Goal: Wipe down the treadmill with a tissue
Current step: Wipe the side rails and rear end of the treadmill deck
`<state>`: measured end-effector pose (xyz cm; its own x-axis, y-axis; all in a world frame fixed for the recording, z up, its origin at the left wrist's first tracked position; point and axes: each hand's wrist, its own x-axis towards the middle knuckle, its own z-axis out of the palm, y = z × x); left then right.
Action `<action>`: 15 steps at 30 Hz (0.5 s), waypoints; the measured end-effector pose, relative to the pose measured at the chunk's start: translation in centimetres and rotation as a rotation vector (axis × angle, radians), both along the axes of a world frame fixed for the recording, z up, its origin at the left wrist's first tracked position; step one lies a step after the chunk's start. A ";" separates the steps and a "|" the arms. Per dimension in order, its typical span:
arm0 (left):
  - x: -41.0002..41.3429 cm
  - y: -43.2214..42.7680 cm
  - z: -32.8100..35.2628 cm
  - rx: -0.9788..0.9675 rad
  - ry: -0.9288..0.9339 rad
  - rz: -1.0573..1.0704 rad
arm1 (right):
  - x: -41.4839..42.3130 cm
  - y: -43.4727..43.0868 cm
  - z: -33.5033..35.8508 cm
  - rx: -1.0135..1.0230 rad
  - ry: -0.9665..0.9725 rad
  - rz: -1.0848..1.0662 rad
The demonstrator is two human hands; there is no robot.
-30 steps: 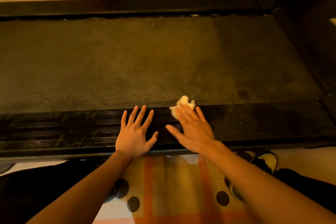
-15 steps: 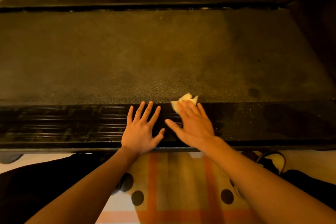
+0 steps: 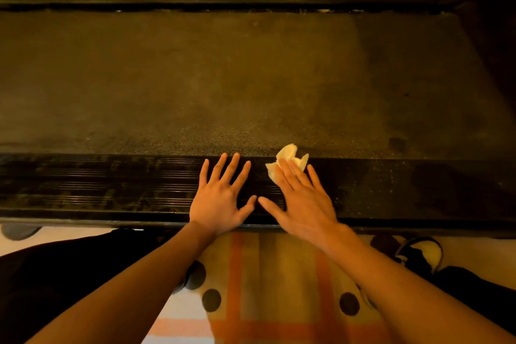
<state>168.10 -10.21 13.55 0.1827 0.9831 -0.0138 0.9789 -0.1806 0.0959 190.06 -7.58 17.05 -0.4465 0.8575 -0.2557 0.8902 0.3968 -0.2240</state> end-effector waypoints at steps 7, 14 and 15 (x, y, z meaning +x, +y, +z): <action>0.1 0.0 -0.2 0.006 0.004 0.010 | 7.4 1.3 -0.1 -0.009 -0.085 -0.374; 0.1 0.0 0.0 -0.018 0.012 0.009 | -2.1 -1.1 -0.2 -0.033 0.017 -0.048; 0.1 -0.1 0.1 -0.019 0.018 0.007 | -0.3 -1.0 -0.3 0.006 0.004 -0.034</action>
